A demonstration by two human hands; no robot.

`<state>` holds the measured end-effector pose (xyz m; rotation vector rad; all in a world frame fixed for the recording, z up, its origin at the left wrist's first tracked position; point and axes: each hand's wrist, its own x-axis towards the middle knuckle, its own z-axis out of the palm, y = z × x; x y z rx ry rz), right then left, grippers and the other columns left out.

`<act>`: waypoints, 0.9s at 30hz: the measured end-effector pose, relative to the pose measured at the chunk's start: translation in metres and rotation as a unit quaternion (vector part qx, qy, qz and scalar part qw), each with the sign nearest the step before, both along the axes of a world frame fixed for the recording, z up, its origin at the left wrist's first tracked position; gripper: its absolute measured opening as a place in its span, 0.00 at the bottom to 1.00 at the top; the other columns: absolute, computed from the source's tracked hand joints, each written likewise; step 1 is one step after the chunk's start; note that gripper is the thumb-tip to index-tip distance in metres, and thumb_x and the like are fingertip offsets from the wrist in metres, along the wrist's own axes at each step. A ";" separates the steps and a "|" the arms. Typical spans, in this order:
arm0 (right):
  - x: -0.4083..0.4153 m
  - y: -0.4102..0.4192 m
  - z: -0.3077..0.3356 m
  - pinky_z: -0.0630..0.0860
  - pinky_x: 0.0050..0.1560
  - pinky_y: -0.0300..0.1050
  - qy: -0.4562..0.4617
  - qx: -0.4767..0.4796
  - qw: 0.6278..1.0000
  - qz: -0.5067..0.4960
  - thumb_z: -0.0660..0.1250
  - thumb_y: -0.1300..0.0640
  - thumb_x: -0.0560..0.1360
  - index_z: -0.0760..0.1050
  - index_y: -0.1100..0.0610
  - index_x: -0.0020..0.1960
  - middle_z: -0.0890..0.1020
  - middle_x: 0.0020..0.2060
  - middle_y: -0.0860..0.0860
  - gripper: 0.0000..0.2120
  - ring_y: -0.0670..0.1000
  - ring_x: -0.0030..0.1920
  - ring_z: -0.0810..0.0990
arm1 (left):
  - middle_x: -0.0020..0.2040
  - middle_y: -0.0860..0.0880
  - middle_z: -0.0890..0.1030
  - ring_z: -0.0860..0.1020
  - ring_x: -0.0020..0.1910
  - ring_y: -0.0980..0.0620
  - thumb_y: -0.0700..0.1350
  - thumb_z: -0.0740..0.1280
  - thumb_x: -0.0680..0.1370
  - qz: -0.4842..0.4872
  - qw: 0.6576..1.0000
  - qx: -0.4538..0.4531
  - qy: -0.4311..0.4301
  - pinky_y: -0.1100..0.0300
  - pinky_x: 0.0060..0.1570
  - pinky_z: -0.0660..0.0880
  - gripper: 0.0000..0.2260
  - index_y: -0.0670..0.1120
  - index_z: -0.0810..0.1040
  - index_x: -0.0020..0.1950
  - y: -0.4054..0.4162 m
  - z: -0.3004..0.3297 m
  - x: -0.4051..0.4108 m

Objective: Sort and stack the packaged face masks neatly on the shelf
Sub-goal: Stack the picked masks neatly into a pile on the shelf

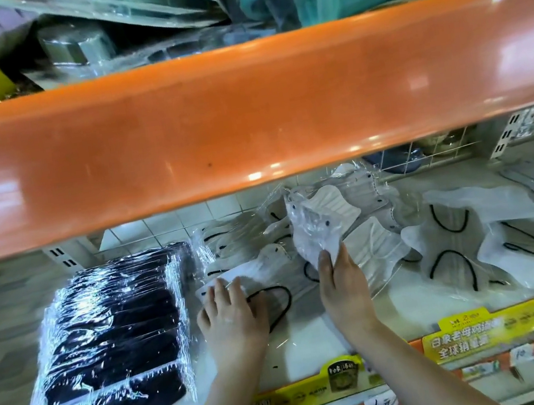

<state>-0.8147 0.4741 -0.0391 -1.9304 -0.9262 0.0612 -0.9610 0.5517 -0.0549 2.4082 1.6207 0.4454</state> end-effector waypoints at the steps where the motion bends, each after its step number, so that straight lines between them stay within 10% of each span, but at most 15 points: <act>1: -0.001 0.000 0.001 0.69 0.35 0.54 0.001 0.008 1.000 -0.007 0.56 0.57 0.81 0.69 0.64 0.57 0.77 0.39 0.62 0.11 0.67 0.39 0.77 | 0.72 0.45 0.68 0.62 0.73 0.43 0.58 0.56 0.77 -0.006 1.000 -0.002 0.013 0.45 0.66 0.59 0.22 0.50 0.71 0.67 -0.001 0.001 0.001; 5: -0.003 0.001 -0.001 0.67 0.34 0.47 -0.042 0.011 0.999 -0.016 0.52 0.50 0.80 0.70 0.61 0.54 0.76 0.41 0.58 0.16 0.65 0.37 0.78 | 0.51 0.48 0.82 0.78 0.55 0.43 0.57 0.55 0.71 -0.054 0.997 0.048 -0.032 0.47 0.54 0.70 0.20 0.49 0.80 0.51 -0.003 0.005 0.000; 12: -0.007 0.002 -0.004 0.77 0.41 0.50 -0.167 -0.126 0.978 0.002 0.55 0.44 0.76 0.77 0.56 0.49 0.81 0.40 0.52 0.19 0.57 0.40 0.81 | 0.46 0.52 0.83 0.81 0.48 0.48 0.54 0.56 0.75 -0.110 0.987 0.068 -0.092 0.52 0.51 0.71 0.15 0.51 0.80 0.47 -0.006 0.013 0.004; 17: -0.007 0.007 -0.011 0.65 0.69 0.54 -0.207 -0.257 0.944 0.034 0.77 0.47 0.63 0.74 0.60 0.62 0.76 0.60 0.56 0.31 0.59 0.63 0.75 | 0.69 0.51 0.68 0.64 0.70 0.48 0.47 0.61 0.77 -0.045 0.999 0.007 -0.002 0.50 0.67 0.61 0.21 0.50 0.66 0.70 0.011 0.026 0.004; 20: -0.008 0.008 -0.013 0.73 0.60 0.59 -0.214 -0.276 0.937 0.000 0.81 0.43 0.53 0.78 0.62 0.57 0.80 0.57 0.58 0.39 0.61 0.57 0.79 | 0.69 0.49 0.69 0.66 0.69 0.47 0.52 0.61 0.78 -0.025 0.998 0.005 0.049 0.49 0.67 0.61 0.21 0.51 0.65 0.71 0.014 0.027 0.004; 27: -0.017 0.002 -0.003 0.77 0.53 0.52 -0.241 -0.208 0.945 0.081 0.56 0.36 0.69 0.78 0.55 0.58 0.80 0.57 0.53 0.30 0.57 0.54 0.80 | 0.70 0.50 0.68 0.61 0.71 0.50 0.44 0.56 0.81 -0.073 0.996 -0.001 0.053 0.59 0.68 0.55 0.17 0.48 0.68 0.70 0.009 0.034 0.011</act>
